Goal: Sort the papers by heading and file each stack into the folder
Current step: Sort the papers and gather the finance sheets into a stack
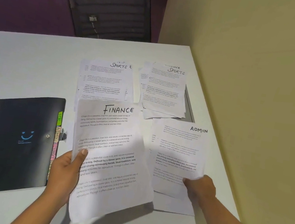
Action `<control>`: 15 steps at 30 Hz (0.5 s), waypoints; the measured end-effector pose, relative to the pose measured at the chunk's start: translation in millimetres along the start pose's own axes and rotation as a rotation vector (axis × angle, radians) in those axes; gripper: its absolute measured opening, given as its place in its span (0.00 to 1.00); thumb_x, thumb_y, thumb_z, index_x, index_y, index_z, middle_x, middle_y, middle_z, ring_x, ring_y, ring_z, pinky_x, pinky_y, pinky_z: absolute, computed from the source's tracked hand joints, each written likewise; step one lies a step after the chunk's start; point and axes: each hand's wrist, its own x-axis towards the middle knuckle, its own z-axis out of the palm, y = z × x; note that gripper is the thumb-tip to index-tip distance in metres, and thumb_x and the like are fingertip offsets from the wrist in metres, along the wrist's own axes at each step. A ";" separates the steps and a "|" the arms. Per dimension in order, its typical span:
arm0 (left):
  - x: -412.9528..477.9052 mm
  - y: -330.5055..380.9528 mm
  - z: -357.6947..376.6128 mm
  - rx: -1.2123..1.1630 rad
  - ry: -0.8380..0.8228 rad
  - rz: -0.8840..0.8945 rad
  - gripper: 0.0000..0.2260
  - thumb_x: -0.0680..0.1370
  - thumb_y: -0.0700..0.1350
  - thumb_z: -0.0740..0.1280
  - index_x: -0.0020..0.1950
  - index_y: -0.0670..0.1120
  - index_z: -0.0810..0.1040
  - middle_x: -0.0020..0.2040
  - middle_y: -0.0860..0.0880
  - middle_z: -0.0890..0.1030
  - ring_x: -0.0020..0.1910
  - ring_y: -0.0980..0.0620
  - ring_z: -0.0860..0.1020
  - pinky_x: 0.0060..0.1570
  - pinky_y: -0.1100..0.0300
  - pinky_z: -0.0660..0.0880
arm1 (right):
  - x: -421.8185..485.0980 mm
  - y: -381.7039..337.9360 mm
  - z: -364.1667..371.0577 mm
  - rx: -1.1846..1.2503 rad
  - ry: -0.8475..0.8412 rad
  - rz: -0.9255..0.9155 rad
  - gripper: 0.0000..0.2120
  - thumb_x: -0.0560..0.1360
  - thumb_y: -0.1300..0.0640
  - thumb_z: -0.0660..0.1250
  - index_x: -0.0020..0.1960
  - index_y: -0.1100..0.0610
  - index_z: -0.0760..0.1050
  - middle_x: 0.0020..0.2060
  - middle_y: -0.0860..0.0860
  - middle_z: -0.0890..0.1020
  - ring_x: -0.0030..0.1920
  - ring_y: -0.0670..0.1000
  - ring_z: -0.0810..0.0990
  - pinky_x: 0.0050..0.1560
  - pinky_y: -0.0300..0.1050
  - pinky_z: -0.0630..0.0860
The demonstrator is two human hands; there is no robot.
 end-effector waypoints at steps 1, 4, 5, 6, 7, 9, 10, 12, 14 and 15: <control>-0.5 0.2 0.3 -0.004 0.002 0.002 0.09 0.78 0.49 0.68 0.48 0.45 0.84 0.44 0.44 0.87 0.46 0.38 0.85 0.52 0.38 0.79 | -1.0 2.2 -1.8 0.051 -0.017 -0.010 0.19 0.66 0.49 0.77 0.51 0.57 0.76 0.41 0.52 0.82 0.40 0.56 0.82 0.45 0.52 0.83; -3.0 3.7 3.3 -0.008 -0.004 0.011 0.08 0.79 0.48 0.68 0.48 0.45 0.84 0.43 0.45 0.87 0.45 0.39 0.85 0.51 0.40 0.80 | -3.5 8.2 -6.5 0.284 -0.056 -0.014 0.09 0.71 0.58 0.75 0.50 0.59 0.79 0.45 0.56 0.84 0.42 0.58 0.83 0.47 0.54 0.83; -3.9 5.2 4.6 -0.011 -0.009 0.017 0.08 0.79 0.48 0.68 0.48 0.45 0.84 0.43 0.45 0.87 0.44 0.40 0.85 0.50 0.41 0.80 | -5.1 8.9 -9.0 0.363 -0.069 -0.024 0.08 0.73 0.58 0.74 0.50 0.59 0.79 0.46 0.57 0.84 0.43 0.59 0.83 0.47 0.54 0.82; -4.4 6.4 5.6 -0.014 -0.013 0.019 0.08 0.79 0.48 0.68 0.48 0.45 0.84 0.42 0.46 0.87 0.44 0.40 0.85 0.50 0.42 0.80 | -8.0 8.2 -12.1 0.421 -0.078 -0.043 0.08 0.74 0.58 0.74 0.51 0.59 0.78 0.46 0.56 0.83 0.43 0.59 0.82 0.45 0.53 0.82; -4.5 7.5 6.3 -0.018 -0.017 0.019 0.07 0.79 0.47 0.68 0.48 0.45 0.83 0.42 0.46 0.87 0.44 0.40 0.85 0.50 0.42 0.80 | -10.4 6.5 -15.4 0.453 -0.084 -0.068 0.08 0.74 0.58 0.73 0.52 0.58 0.77 0.46 0.56 0.83 0.43 0.58 0.82 0.43 0.52 0.81; -3.7 8.7 7.5 -0.031 -0.023 0.014 0.07 0.79 0.47 0.68 0.49 0.45 0.83 0.43 0.45 0.87 0.45 0.40 0.85 0.50 0.42 0.80 | -11.5 3.5 -21.6 0.456 -0.079 -0.118 0.09 0.75 0.62 0.72 0.53 0.57 0.76 0.45 0.54 0.82 0.42 0.55 0.81 0.40 0.48 0.80; -3.4 9.2 8.3 -0.035 -0.027 0.011 0.08 0.79 0.47 0.68 0.50 0.44 0.83 0.43 0.45 0.87 0.45 0.40 0.85 0.50 0.42 0.80 | -11.0 1.9 -24.7 0.441 -0.070 -0.128 0.09 0.74 0.64 0.72 0.53 0.57 0.77 0.45 0.54 0.82 0.42 0.54 0.81 0.39 0.47 0.79; -2.7 8.8 9.0 -0.037 -0.030 0.010 0.08 0.79 0.47 0.68 0.50 0.44 0.83 0.44 0.45 0.87 0.45 0.40 0.85 0.50 0.42 0.80 | -7.9 0.9 -28.8 0.412 -0.056 -0.113 0.08 0.73 0.68 0.70 0.50 0.59 0.79 0.44 0.56 0.83 0.42 0.55 0.81 0.38 0.46 0.79; -2.1 7.9 9.7 -0.034 -0.034 0.013 0.08 0.79 0.48 0.68 0.50 0.45 0.84 0.44 0.45 0.87 0.45 0.40 0.85 0.50 0.40 0.80 | -3.4 3.7 -29.6 0.384 -0.027 -0.091 0.08 0.72 0.70 0.66 0.47 0.60 0.79 0.43 0.58 0.83 0.41 0.57 0.81 0.38 0.46 0.78; -1.8 7.6 10.2 -0.027 -0.040 0.012 0.09 0.78 0.49 0.68 0.51 0.46 0.84 0.44 0.45 0.87 0.45 0.40 0.85 0.50 0.40 0.80 | -1.2 6.9 -29.3 0.368 -0.008 -0.080 0.08 0.71 0.70 0.65 0.47 0.60 0.79 0.43 0.59 0.84 0.41 0.57 0.81 0.38 0.46 0.78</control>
